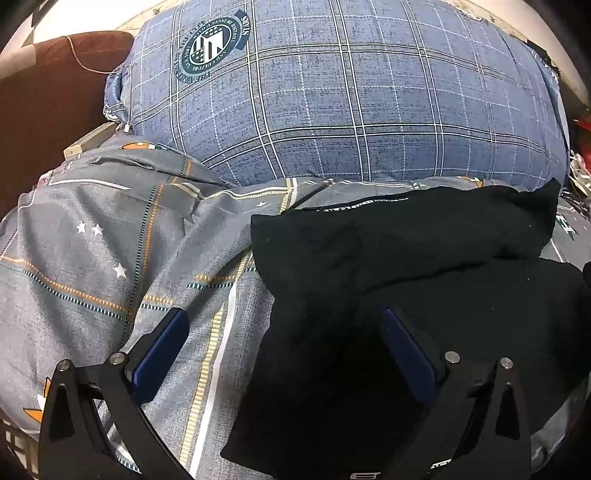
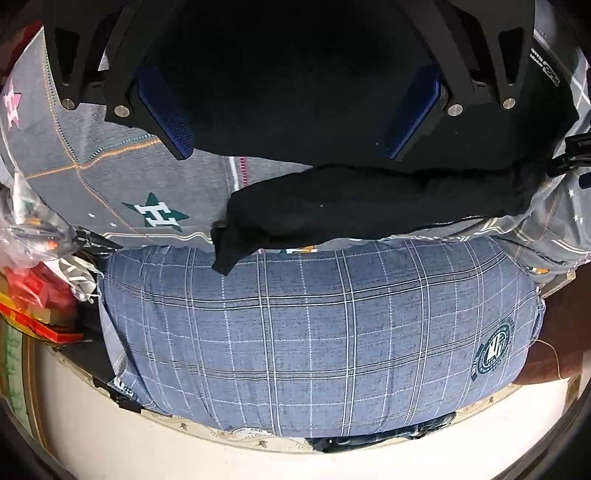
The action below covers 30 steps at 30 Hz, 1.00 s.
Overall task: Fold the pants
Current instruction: 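Lower both grippers over the black pants bundle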
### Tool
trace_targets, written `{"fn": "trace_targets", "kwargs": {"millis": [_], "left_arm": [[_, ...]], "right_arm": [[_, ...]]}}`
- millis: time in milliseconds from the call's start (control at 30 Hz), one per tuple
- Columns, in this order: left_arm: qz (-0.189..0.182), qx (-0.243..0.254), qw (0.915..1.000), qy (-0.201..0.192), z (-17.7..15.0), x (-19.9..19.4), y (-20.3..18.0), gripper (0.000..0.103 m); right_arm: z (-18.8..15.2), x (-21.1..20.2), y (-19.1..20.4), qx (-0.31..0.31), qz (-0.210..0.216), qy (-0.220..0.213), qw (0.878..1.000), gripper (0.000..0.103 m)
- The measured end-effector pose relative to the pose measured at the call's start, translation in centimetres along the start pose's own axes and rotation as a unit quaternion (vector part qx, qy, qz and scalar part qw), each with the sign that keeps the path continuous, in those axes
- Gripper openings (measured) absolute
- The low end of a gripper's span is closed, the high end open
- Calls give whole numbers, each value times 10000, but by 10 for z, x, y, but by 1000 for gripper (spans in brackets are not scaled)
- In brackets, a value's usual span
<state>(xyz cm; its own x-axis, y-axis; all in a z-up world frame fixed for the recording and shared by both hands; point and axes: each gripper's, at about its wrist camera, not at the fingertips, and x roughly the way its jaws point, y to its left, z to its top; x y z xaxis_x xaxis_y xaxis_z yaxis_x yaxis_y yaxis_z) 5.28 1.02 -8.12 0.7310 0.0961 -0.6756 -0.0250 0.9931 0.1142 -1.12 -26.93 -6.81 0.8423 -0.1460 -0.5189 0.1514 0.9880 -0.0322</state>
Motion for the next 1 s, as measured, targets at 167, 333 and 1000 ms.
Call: {"fn": "trace_targets", "kwargs": {"millis": [167,333,1000], "left_arm": [[-21,34,10000,64,-1,3,0,103],[-25,111,9999,69,-3,3,-3,103],[-44,138,9998,152,0,6,-1,103]], "right_arm": [[1,3,19,-15,57,27,10000,103],[0,2,16,-139,108,27,9998,103],[-2,-3,21,-261,153,-105,9995,103]]}}
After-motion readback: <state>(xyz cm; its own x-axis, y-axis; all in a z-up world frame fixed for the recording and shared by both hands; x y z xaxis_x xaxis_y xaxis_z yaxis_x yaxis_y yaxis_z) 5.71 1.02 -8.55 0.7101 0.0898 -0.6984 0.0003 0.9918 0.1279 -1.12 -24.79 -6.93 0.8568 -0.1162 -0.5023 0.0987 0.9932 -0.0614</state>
